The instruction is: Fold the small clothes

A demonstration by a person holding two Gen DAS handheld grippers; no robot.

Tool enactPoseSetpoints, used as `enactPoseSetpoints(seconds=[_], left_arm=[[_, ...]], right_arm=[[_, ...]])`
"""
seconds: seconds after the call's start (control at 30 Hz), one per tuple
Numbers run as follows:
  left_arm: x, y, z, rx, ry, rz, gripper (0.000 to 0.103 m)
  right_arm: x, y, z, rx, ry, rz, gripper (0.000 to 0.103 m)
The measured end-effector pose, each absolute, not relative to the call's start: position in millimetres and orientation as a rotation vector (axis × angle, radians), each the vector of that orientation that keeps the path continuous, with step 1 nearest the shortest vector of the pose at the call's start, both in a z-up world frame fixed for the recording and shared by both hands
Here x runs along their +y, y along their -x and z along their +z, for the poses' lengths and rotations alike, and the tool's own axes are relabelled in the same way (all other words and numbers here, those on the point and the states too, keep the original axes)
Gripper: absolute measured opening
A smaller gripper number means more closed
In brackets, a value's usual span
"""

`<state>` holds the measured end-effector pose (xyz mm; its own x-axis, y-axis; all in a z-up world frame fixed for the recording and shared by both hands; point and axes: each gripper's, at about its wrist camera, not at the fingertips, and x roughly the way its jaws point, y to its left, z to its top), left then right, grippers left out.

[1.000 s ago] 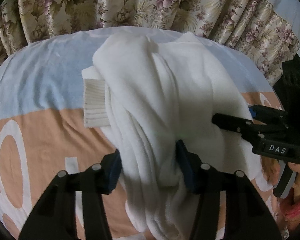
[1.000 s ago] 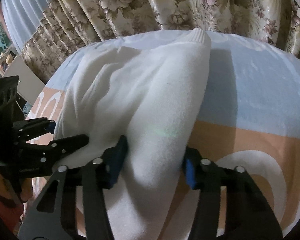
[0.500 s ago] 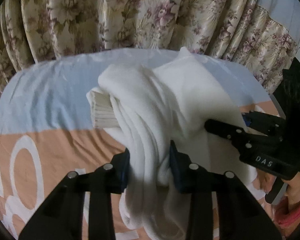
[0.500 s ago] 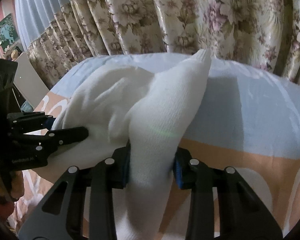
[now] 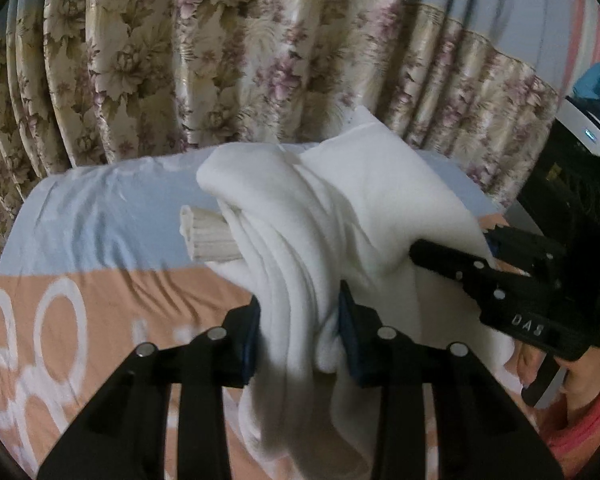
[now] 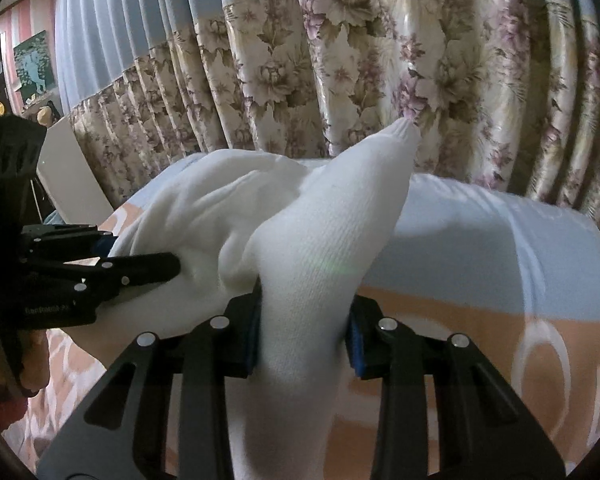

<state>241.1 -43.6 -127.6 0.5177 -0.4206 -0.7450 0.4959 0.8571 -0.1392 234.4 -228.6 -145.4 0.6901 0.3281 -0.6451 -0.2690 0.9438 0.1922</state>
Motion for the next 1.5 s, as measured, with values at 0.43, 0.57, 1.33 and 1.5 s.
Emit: enactPoseSetpoints(seconds=[0.43,0.57,1.33,1.5], left_arm=[[-46,-184,-219,1.052,-0.019,-0.534,0.048],[-38,-180,-215,1.04,-0.02,-0.507,0.069],[-19,-152,-216,0.976,-0.233,-0.437,0.09],[-16,-142,-195,0.934,-0.201,-0.381,0.094]], right_arm=[[-241,-178,-224,0.92,-0.092,0.314,0.041],[-249,-165,-215,0.923,-0.138,0.287,0.051],[-247,-114,-225,0.957,-0.075,0.158,0.066],[-242,-97,-197,0.865,-0.129,0.137,0.1]])
